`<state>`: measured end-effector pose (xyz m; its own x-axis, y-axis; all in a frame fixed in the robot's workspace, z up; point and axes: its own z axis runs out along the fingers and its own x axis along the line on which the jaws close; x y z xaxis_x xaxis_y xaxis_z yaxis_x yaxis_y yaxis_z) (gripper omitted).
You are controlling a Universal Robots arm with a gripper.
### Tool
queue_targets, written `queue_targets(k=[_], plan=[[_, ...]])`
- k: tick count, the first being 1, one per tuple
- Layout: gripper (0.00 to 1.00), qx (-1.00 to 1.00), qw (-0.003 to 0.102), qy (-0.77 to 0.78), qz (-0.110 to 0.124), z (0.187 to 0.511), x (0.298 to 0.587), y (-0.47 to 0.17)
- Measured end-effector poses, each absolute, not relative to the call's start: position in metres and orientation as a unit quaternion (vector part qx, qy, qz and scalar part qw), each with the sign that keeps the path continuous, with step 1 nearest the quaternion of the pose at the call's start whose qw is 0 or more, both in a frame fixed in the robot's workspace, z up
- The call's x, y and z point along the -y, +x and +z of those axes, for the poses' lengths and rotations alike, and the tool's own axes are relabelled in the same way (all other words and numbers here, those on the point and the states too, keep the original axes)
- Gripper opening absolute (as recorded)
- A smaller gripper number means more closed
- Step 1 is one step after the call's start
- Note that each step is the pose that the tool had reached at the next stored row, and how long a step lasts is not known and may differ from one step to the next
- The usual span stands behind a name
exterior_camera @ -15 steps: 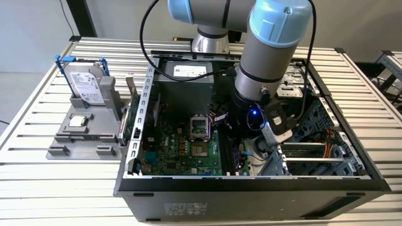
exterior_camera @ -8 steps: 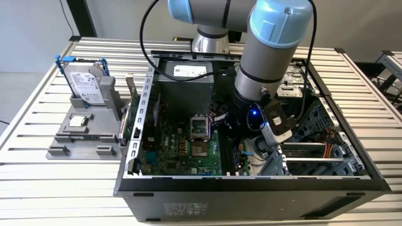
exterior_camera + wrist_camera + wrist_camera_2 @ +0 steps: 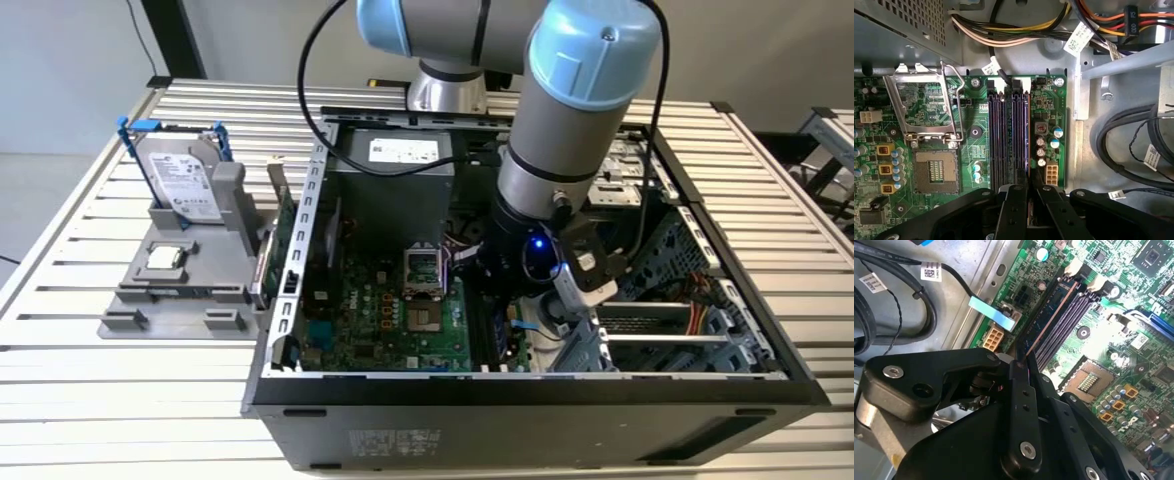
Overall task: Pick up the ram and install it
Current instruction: 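Insert the ram into the slot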
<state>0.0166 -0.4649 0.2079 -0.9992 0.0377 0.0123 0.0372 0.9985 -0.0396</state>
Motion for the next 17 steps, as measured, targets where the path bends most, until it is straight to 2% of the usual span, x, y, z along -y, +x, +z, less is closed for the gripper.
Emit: queue_targets(k=[8, 9, 12, 17], plan=[[0.00, 1.000, 0.007, -0.019, 0.019, 0.207, 0.465, 0.017], [1.00, 1.000, 0.007, -0.019, 0.019, 0.207, 0.465, 0.017], [1.00, 1.000, 0.007, -0.019, 0.020, 0.208, 0.465, 0.017], [1.00, 1.000, 0.007, -0.019, 0.020, 0.230, 0.465, 0.017]])
